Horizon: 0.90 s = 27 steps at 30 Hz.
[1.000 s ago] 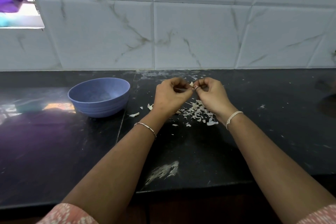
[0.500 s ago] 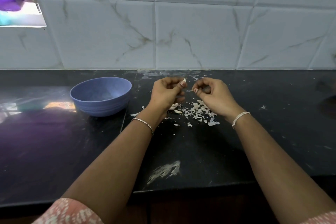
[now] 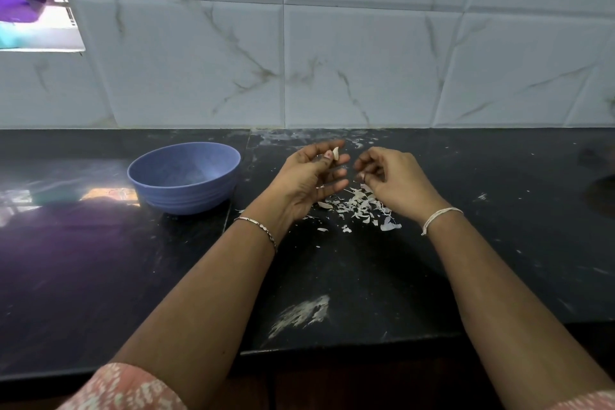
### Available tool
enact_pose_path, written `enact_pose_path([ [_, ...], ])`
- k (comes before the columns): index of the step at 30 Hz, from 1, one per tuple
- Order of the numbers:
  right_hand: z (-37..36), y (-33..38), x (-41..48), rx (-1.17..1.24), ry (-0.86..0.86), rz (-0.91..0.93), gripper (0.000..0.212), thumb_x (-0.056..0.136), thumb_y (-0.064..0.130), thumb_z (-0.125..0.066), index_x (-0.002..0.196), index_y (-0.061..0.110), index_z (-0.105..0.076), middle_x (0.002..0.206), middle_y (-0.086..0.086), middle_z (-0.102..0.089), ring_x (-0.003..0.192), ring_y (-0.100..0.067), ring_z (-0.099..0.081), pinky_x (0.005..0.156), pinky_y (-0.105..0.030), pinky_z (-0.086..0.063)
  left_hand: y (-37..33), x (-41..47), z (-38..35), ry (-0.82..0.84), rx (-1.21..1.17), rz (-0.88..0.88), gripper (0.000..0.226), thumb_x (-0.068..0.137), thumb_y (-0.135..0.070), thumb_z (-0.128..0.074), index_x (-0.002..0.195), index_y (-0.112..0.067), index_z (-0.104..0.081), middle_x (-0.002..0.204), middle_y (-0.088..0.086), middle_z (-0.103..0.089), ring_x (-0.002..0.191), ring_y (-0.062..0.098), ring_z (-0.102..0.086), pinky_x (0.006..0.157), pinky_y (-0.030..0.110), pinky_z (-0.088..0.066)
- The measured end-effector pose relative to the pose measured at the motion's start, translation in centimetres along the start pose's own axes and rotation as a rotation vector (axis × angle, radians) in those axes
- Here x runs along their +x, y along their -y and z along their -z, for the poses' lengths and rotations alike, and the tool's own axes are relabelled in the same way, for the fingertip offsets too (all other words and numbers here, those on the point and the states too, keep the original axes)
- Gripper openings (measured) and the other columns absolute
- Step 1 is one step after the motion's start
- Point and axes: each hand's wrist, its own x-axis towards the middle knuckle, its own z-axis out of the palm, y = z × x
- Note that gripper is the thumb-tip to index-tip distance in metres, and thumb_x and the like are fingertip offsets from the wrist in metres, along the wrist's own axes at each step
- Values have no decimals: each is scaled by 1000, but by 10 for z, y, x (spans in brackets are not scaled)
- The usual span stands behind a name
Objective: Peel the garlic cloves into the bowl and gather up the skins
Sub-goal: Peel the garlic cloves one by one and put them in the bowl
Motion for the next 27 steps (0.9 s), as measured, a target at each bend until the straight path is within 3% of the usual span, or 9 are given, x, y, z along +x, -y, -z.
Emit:
enact_pose_path([
  [2,-2,0,0,83,-62,-27,9,94,14,-60,98,21,-64,71,9,-70,70,-4,-68,75,-35,-57,0,-1,0,12,0,5,19,100,-7,-49,106,-16,-66,91,1,-74,67,10,-66,58,24,-58],
  [4,-3,3,2,118,-203,-33,2,91,23,-66,92,22,-66,72,9,-69,69,-8,-67,71,-37,-57,-1,-2,0,23,7,3,18,101,-8,-49,106,-16,-65,93,1,-75,68,10,-67,58,24,-58],
  [6,-2,8,2,220,-287,-31,6,86,23,-71,87,21,-66,78,9,-68,70,-14,-65,70,-30,-56,-1,-2,0,35,16,-4,16,100,-8,-51,105,-17,-63,94,1,-75,70,10,-67,58,24,-58],
  [8,-3,11,2,349,-251,-39,9,85,18,-73,85,22,-65,82,8,-68,73,-21,-66,70,-27,-56,-1,-2,-1,41,17,-9,14,99,-8,-53,104,-18,-62,91,1,-74,71,11,-68,59,25,-58],
  [11,-8,11,2,394,-191,-42,12,83,15,-74,86,23,-65,83,5,-69,73,-28,-67,71,-35,-58,0,-3,-1,37,14,-27,13,97,-8,-56,102,-18,-62,85,2,-70,70,10,-67,58,25,-58],
  [16,-9,10,3,438,-198,-76,14,83,13,-74,90,21,-64,87,1,-68,59,-11,-56,59,-28,-49,1,-3,-2,43,65,-72,14,96,-8,-57,104,-18,-64,87,2,-69,72,11,-66,57,26,-58],
  [19,-8,11,2,521,-159,-145,12,82,16,-76,87,24,-68,85,0,-70,64,-15,-60,64,-33,-54,0,-3,-2,41,82,-89,16,95,-8,-60,108,-16,-66,86,1,-69,72,10,-65,57,25,-58],
  [23,-7,16,0,696,-100,-232,6,82,8,-76,87,9,-73,72,0,-69,59,-8,-60,60,-23,-53,1,-3,-1,53,152,-119,16,95,-10,-61,108,-15,-67,83,-2,-67,72,8,-65,59,25,-57],
  [27,-5,14,1,795,-67,-298,4,79,6,-77,80,9,-74,66,0,-68,61,-9,-61,62,-22,-53,1,-4,-1,76,205,-127,15,95,-11,-61,107,-15,-69,80,-1,-62,72,7,-62,59,25,-57],
])
